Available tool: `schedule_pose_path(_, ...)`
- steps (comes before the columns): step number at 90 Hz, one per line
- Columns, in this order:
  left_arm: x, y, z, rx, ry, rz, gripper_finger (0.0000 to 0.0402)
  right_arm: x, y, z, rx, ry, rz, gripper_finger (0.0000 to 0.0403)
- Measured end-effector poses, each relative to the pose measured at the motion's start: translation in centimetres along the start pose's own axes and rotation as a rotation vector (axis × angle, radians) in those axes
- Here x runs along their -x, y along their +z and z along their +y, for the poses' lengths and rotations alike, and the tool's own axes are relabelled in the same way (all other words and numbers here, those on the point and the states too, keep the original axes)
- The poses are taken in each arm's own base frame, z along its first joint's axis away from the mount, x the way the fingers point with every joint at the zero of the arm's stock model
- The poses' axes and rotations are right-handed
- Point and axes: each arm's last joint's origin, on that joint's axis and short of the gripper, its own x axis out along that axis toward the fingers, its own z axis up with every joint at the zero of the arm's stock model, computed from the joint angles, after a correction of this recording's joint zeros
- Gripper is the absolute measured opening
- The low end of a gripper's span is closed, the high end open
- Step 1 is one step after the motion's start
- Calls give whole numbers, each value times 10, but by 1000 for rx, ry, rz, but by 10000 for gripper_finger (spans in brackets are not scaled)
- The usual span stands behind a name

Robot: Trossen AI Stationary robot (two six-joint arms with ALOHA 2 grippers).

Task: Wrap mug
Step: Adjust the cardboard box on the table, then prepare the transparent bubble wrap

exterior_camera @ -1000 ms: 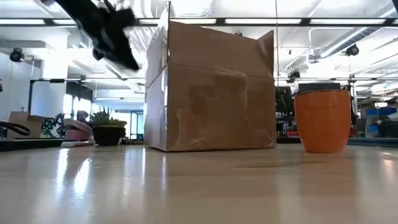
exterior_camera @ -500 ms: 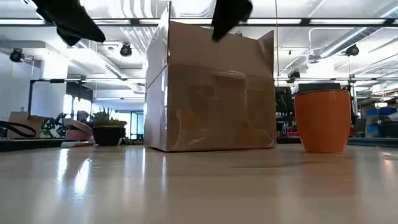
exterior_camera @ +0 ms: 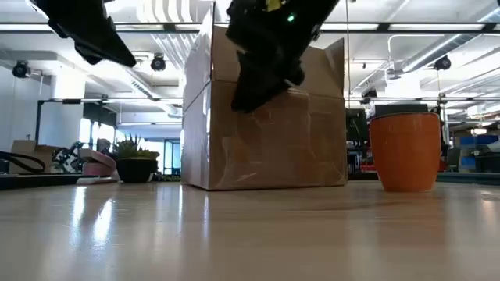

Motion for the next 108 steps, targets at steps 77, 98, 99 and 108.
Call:
schedule_pose_path(77, 1, 0, 0, -26, -28, 8, 20, 134, -8, 39, 1, 605, 167, 115)
schedule_pose_path(98, 1, 0, 0, -27, -32, 11, 20, 162, -76, 93, -5, 516, 497, 115)
schedule_pose_path(99, 1, 0, 0, -27, -32, 10, 20, 163, -79, 94, -9, 503, 513, 117)
schedule_pose_path(108, 1, 0, 0, -27, -32, 11, 20, 162, -101, 99, -23, 374, 644, 142)
